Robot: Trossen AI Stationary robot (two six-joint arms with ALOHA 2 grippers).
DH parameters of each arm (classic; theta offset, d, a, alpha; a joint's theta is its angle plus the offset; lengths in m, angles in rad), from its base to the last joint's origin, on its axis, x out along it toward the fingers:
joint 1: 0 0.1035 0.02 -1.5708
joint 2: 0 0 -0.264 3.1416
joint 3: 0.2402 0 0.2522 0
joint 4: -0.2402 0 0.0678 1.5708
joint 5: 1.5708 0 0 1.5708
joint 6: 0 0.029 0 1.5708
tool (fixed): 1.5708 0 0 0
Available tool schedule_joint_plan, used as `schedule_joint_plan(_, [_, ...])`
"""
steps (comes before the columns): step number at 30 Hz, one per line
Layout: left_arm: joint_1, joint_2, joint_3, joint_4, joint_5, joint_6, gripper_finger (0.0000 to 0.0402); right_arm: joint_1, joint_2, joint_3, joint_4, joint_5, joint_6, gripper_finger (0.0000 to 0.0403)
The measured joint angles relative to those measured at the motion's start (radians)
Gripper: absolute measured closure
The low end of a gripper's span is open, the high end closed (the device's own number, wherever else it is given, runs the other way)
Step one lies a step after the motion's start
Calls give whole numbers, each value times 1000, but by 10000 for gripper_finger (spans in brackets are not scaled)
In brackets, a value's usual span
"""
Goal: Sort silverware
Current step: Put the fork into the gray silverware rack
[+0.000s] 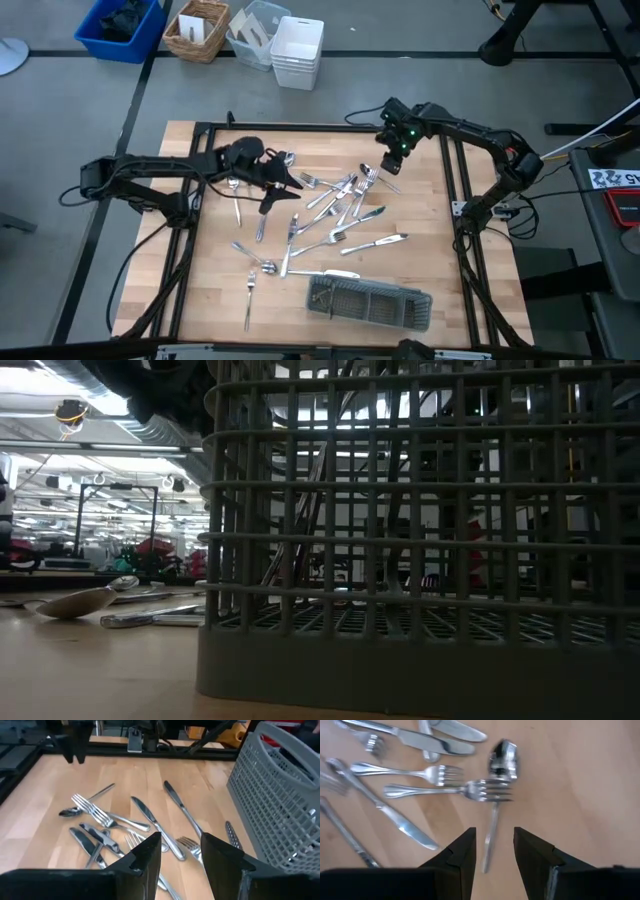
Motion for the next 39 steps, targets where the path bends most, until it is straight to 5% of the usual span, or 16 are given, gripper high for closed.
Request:
schedule_joint_plan(4, [0,0,-33,64,0,-2,270,7,0,-23,68,-4,34,272])
schedule_joint_plan(9, [0,0,-43,107,0,-2,270,43,0,-35,70,136,208,272])
schedule_joint_plan(16, [0,0,-44,104,0,15,270,110,-2,-36,-208,249,147,272])
schedule_joint_plan(21, [0,0,-44,104,0,21,270,110,-24,-58,-195,253,17,272])
schedule_joint_plan(30, [0,0,-44,105,0,31,270,-19,-122,-296,94,64,-242,272])
schedule_joint_plan(39, [0,0,-44,115,0,24,270,-92,-135,-489,521,3,-263,272])
